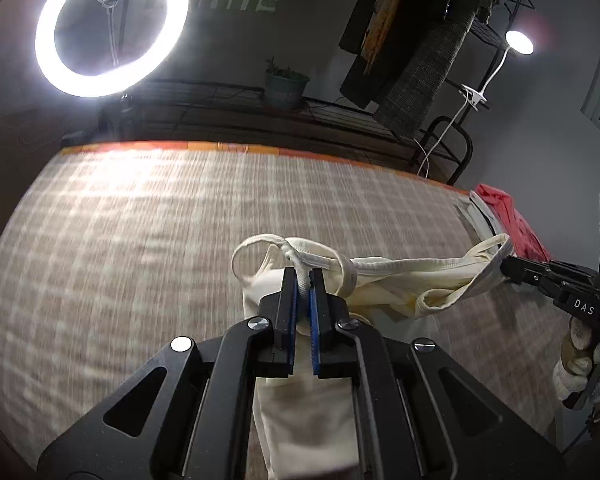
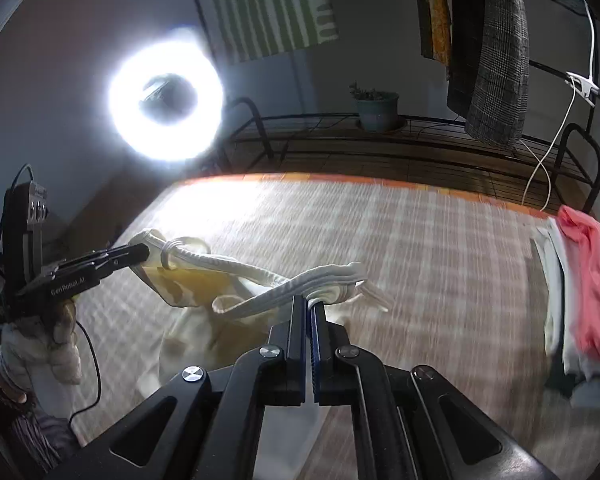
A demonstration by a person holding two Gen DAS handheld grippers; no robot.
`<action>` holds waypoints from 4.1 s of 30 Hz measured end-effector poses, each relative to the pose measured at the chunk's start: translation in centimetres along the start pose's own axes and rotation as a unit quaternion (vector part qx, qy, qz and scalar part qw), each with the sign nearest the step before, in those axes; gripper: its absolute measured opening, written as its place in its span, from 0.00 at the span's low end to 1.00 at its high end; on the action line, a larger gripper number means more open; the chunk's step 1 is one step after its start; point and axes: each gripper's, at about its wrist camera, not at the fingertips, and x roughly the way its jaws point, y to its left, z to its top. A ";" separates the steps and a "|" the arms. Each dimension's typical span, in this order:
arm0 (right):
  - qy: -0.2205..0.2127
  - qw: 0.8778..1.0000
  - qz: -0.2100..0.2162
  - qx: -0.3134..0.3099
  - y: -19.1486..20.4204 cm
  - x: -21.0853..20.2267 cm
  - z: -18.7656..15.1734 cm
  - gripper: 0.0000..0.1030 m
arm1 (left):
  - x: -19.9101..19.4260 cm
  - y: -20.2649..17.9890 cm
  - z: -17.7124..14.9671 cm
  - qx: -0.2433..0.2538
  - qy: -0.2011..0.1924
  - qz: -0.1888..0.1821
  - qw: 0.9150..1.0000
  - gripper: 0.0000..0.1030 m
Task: Fold small clothes
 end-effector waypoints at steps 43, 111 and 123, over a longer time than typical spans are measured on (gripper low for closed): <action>0.154 0.987 -0.003 -0.055 4.0 3.0 -10.0 0.26 | 0.9 1.3 -11.7 0.002 0.194 -0.041 0.980 0.08; 0.161 0.985 0.055 -0.002 5.0 4.4 -10.3 0.24 | 8.1 7.7 -3.6 -0.160 0.100 -0.018 0.982 0.25; 0.128 0.978 0.091 0.136 -2.7 1.7 -9.1 0.45 | 3.6 8.7 -5.8 -0.187 0.134 -0.073 0.970 0.42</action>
